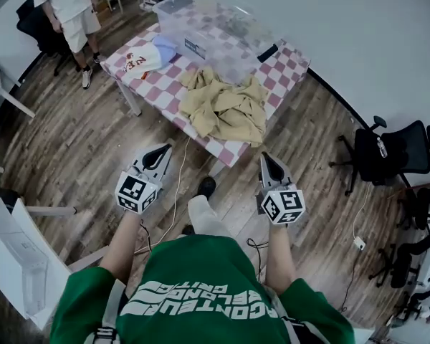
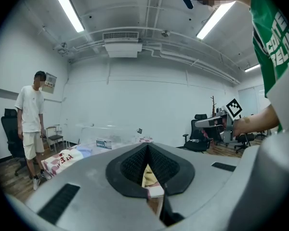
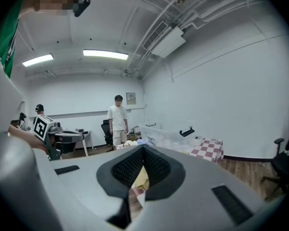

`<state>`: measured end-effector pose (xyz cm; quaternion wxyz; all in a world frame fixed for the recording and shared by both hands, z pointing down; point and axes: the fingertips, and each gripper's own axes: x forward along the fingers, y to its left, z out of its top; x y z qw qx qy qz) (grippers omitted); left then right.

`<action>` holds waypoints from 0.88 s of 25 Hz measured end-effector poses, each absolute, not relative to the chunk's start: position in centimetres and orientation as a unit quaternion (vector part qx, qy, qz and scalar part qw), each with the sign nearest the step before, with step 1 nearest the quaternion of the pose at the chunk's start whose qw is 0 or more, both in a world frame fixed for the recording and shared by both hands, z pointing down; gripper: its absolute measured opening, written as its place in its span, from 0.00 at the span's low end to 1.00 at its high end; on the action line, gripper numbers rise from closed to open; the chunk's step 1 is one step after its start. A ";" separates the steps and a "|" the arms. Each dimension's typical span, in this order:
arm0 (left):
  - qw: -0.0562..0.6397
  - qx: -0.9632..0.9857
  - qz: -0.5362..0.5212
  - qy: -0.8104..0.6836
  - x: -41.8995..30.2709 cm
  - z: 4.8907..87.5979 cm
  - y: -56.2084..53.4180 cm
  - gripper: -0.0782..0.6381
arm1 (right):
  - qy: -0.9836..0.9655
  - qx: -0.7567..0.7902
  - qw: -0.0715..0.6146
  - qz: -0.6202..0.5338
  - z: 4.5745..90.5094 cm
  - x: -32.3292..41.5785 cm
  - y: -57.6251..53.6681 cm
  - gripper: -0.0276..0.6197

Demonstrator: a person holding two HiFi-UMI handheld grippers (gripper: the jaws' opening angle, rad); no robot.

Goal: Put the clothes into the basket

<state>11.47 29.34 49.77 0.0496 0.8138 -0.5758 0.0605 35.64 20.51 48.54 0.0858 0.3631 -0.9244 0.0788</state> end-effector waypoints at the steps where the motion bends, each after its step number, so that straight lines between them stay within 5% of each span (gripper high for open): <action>1: 0.050 0.814 0.063 -0.576 10.7 49.9 28.3 0.11 | -0.924 0.363 0.081 0.084 48.5 35.0 19.3 0.05; 22: 0.047 0.816 0.103 -0.567 5.2 49.5 9.0 0.11 | -0.924 0.343 0.026 0.164 49.3 30.7 0.2 0.05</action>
